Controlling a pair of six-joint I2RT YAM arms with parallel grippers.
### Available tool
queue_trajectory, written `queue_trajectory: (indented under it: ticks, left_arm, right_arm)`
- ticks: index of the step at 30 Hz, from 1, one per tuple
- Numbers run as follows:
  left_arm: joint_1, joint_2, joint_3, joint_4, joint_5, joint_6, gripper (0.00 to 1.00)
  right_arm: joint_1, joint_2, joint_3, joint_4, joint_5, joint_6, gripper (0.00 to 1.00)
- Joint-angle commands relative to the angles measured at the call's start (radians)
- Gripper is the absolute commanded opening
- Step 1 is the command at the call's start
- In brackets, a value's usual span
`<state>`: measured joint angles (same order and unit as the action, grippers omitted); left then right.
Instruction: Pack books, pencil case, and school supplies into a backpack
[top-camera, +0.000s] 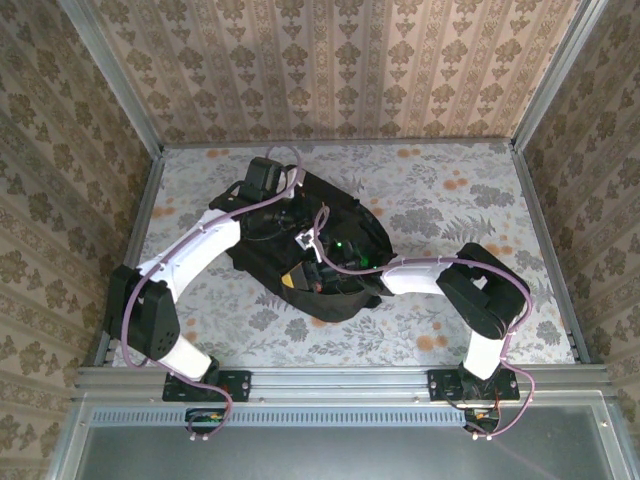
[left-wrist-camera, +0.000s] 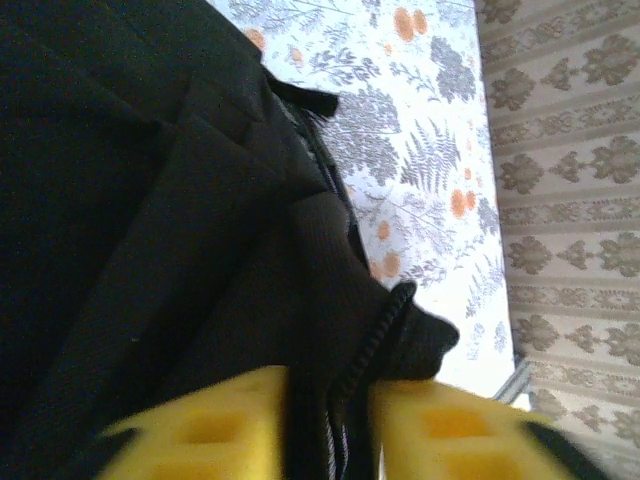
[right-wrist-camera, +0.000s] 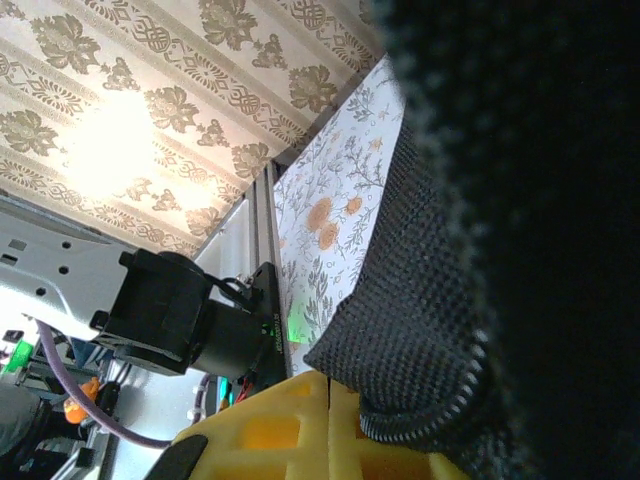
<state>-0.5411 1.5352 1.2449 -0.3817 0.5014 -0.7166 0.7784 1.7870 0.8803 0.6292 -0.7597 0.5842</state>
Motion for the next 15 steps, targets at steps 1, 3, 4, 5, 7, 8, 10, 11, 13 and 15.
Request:
queue_trajectory:
  ticks: [1, 3, 4, 5, 7, 8, 10, 11, 13, 15]
  left_arm:
    - [0.021, -0.102, 0.004, -0.110, -0.093, 0.042, 0.49]
    - [0.043, -0.169, -0.019, -0.134, -0.116, 0.035, 0.59]
    - [0.056, -0.206, -0.031, -0.156, -0.130, 0.032, 0.62]
    - [0.065, -0.239, -0.042, -0.176, -0.143, 0.033, 0.64]
    - [0.078, -0.323, -0.083, -0.218, -0.179, 0.027, 0.66]
    - [0.078, -0.354, -0.106, -0.239, -0.204, 0.015, 0.67]
    - [0.123, -0.423, -0.163, -0.295, -0.244, -0.043, 0.67]
    - [0.132, -0.446, -0.189, -0.317, -0.255, -0.078, 0.66]
    - [0.149, -0.491, -0.260, -0.320, -0.244, -0.153, 0.64]
    - [0.154, -0.531, -0.328, -0.290, -0.242, -0.214, 0.64]
  right_arm:
    - [-0.013, -0.026, -0.025, -0.014, 0.063, 0.017, 0.00]
    - [-0.013, -0.033, -0.038, -0.016, 0.096, 0.007, 0.00]
    - [-0.013, -0.035, -0.046, -0.013, 0.111, 0.005, 0.00]
    - [-0.012, -0.036, -0.053, -0.007, 0.122, 0.005, 0.00]
    - [-0.012, -0.044, -0.076, 0.021, 0.154, 0.011, 0.00]
    - [-0.010, -0.047, -0.084, 0.038, 0.163, 0.015, 0.00]
    - [-0.007, -0.058, -0.098, 0.058, 0.187, 0.021, 0.00]
    - [-0.004, -0.062, -0.099, 0.061, 0.197, 0.019, 0.00]
    - [0.000, -0.069, -0.101, 0.066, 0.212, 0.018, 0.00]
    - [0.006, -0.072, -0.103, 0.072, 0.223, 0.021, 0.00]
